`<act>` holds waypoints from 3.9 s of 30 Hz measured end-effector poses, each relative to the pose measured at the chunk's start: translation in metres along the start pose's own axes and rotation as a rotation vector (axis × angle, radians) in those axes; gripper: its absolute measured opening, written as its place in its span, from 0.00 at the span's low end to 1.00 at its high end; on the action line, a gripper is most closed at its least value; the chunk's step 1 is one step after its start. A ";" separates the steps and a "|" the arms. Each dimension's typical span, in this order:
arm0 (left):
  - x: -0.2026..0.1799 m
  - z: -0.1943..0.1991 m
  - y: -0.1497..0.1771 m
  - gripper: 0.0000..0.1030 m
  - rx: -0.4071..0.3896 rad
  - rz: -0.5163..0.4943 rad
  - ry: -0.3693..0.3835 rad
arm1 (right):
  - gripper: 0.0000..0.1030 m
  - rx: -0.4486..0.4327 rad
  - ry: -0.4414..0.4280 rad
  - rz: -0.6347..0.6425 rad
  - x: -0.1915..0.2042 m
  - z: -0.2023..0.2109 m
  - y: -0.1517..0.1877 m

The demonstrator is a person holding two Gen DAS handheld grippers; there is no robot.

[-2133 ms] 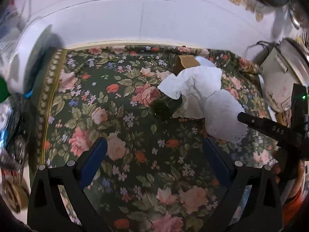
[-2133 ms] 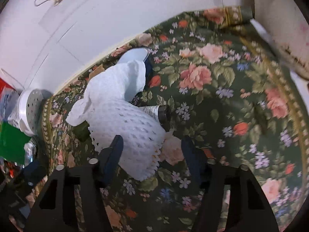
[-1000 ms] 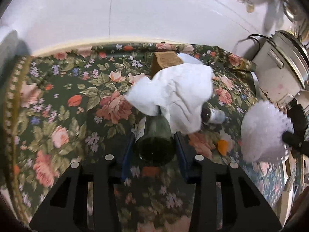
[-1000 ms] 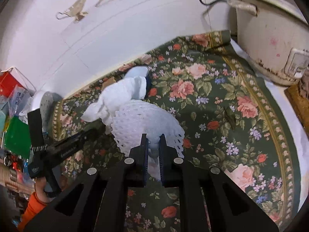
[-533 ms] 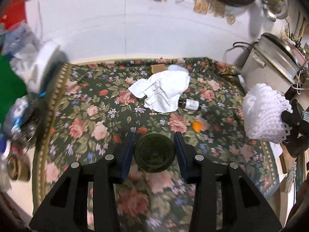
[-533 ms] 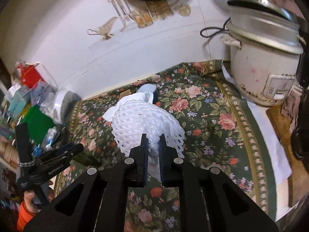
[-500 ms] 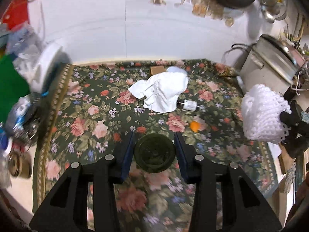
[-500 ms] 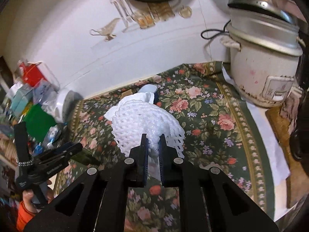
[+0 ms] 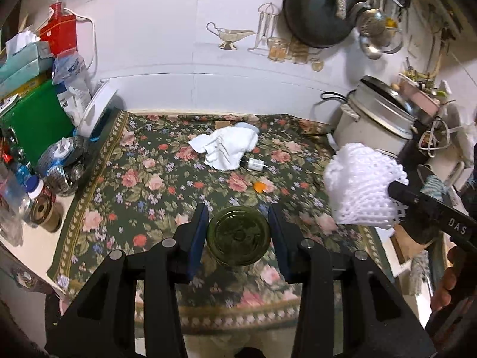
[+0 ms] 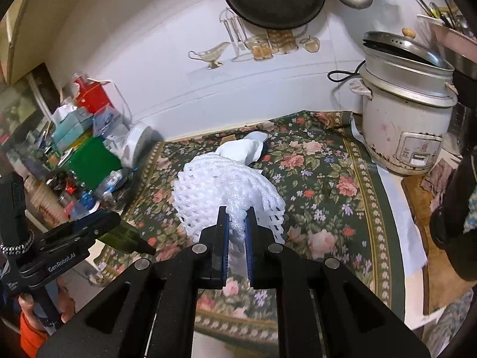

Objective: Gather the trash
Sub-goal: 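Carry jar and foam net down to the floor bin and open both tools, then raise both tools back toward the counter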

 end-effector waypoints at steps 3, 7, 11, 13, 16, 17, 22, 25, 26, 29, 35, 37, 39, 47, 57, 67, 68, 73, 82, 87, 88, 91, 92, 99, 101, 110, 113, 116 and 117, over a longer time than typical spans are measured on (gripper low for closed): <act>-0.002 0.017 0.016 0.39 -0.001 -0.012 0.029 | 0.09 -0.009 0.007 -0.008 0.011 0.016 0.015; -0.003 0.041 0.041 0.39 0.002 -0.039 0.083 | 0.09 -0.010 0.037 -0.022 0.030 0.033 0.039; 0.000 0.067 0.075 0.39 0.022 -0.082 0.112 | 0.09 0.008 0.078 -0.038 0.052 0.050 0.073; 0.003 0.081 0.093 0.39 0.036 -0.095 0.119 | 0.09 0.028 0.088 -0.044 0.060 0.054 0.089; 0.010 0.097 0.118 0.39 0.054 -0.106 0.134 | 0.09 0.052 0.095 -0.066 0.073 0.060 0.120; 0.012 0.103 0.127 0.39 0.061 -0.109 0.139 | 0.09 0.058 0.099 -0.072 0.075 0.062 0.128; 0.021 0.116 0.169 0.39 0.115 -0.105 0.153 | 0.09 0.104 0.114 -0.103 0.089 0.073 0.175; 0.024 0.115 0.191 0.39 0.168 -0.104 0.157 | 0.09 0.138 0.127 -0.123 0.094 0.077 0.197; 0.023 0.114 0.196 0.39 0.179 -0.105 0.157 | 0.09 0.153 0.133 -0.131 0.094 0.078 0.203; 0.021 0.108 0.216 0.39 0.223 -0.108 0.163 | 0.09 0.186 0.155 -0.139 0.093 0.079 0.221; 0.011 0.073 0.257 0.39 0.313 -0.100 0.170 | 0.09 0.276 0.189 -0.177 0.073 0.063 0.258; 0.009 0.055 0.271 0.39 0.340 -0.085 0.175 | 0.09 0.316 0.196 -0.190 0.058 0.050 0.274; 0.006 0.038 0.285 0.39 0.360 -0.074 0.171 | 0.09 0.348 0.197 -0.198 0.046 0.037 0.289; 0.014 -0.057 0.358 0.39 0.426 0.006 0.104 | 0.09 0.453 0.191 -0.214 -0.011 -0.039 0.352; 0.060 -0.180 0.466 0.39 0.489 0.141 0.030 | 0.09 0.539 0.178 -0.168 -0.074 -0.185 0.452; 0.086 -0.260 0.518 0.39 0.506 0.184 0.022 | 0.16 0.632 0.099 -0.131 -0.084 -0.284 0.521; 0.086 -0.266 0.522 0.39 0.512 0.181 0.025 | 0.23 0.640 0.093 -0.127 -0.086 -0.287 0.523; 0.085 -0.290 0.534 0.39 0.545 0.177 0.036 | 0.41 0.658 0.089 -0.125 -0.094 -0.298 0.529; 0.074 -0.320 0.548 0.39 0.639 0.178 0.055 | 0.45 0.626 0.126 -0.075 -0.100 -0.289 0.519; 0.072 -0.307 0.541 0.39 0.671 0.161 0.037 | 0.45 0.599 0.133 -0.057 -0.093 -0.267 0.497; 0.071 -0.300 0.536 0.39 0.667 0.151 0.029 | 0.45 0.592 0.133 -0.059 -0.092 -0.263 0.493; 0.067 -0.272 0.517 0.39 0.640 0.109 -0.002 | 0.45 0.566 0.138 -0.067 -0.083 -0.243 0.473; 0.066 -0.260 0.509 0.39 0.629 0.099 -0.009 | 0.45 0.558 0.139 -0.070 -0.080 -0.235 0.464; 0.052 -0.159 0.428 0.39 0.538 0.055 -0.022 | 0.45 0.465 0.147 -0.088 -0.046 -0.157 0.392; 0.048 -0.122 0.399 0.39 0.498 0.051 -0.016 | 0.45 0.426 0.145 -0.091 -0.031 -0.126 0.365; 0.035 0.033 0.270 0.39 0.283 0.022 0.018 | 0.45 0.183 0.152 -0.069 0.035 0.029 0.247; 0.030 0.091 0.224 0.39 0.169 -0.018 0.033 | 0.45 0.076 0.164 -0.050 0.057 0.079 0.215; 0.020 0.141 0.186 0.40 0.062 -0.050 0.042 | 0.45 -0.030 0.174 -0.036 0.083 0.126 0.188; 0.017 0.161 0.173 0.41 0.016 -0.063 0.047 | 0.45 -0.063 0.177 -0.030 0.089 0.142 0.180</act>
Point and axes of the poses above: each gripper's, at about its wrist camera, not at the fingertips, and z roughly against the way its jaws point, x to its left, y to its underside, the point moved 2 cm from there along -z, roughly the way its jaws point, and after that the axes turned 2 degrees about -x, right-handed, at the moved point
